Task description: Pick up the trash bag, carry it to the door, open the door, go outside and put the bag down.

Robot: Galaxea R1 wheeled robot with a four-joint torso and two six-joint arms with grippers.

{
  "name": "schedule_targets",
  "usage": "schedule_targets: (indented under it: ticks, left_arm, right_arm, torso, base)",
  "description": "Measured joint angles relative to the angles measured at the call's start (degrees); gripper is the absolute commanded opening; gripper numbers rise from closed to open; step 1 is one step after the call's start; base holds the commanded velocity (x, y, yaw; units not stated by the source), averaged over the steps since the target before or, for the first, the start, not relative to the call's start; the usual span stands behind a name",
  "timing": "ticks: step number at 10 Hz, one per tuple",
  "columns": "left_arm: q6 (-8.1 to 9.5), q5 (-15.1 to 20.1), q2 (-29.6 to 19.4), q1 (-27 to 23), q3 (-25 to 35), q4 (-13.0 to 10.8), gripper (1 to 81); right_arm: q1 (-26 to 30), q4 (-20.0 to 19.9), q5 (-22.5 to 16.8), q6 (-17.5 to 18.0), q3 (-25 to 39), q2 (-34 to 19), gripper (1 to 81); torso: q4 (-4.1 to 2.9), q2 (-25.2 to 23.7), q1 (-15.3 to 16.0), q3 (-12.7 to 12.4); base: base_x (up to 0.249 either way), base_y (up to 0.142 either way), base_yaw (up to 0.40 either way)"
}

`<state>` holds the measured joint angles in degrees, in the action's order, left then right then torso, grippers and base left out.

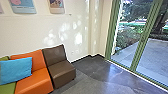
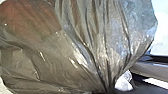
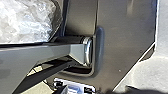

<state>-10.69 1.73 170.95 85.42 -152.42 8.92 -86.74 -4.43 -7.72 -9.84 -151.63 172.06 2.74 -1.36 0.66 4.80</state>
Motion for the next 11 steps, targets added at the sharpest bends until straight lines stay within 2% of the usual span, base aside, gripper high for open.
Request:
schedule_targets:
  ticks: [3, 5, 11]
  left_arm:
    - [0.0, -0.72, -0.02, 0.02, 0.0, 0.0, 1.0]
    - [0.0, -1.66, -0.05, 0.0, 0.0, 0.0, 1.0]
    - [0.0, -1.66, -0.02, 0.02, -0.01, 0.0, 1.0]
  right_arm:
    - [-0.09, 0.68, 3.84, -0.05, -0.24, -0.22, 81.1]
    - [-0.26, 0.73, 4.22, -0.02, -0.33, -0.22, 81.1]
    - [-1.29, 0.52, 4.74, 0.34, -0.94, 0.88, 81.1]
  torso:
    - [0.0, 0.0, 0.0, 0.0]
    - [0.0, 0.0, 0.0, 0.0]
    - [0.0, 0.0, 0.0, -0.02]
  base:
    - [0.0, 0.0, -0.132]
    - [0.0, 0.0, -0.137]
    - [0.0, 0.0, -0.169]
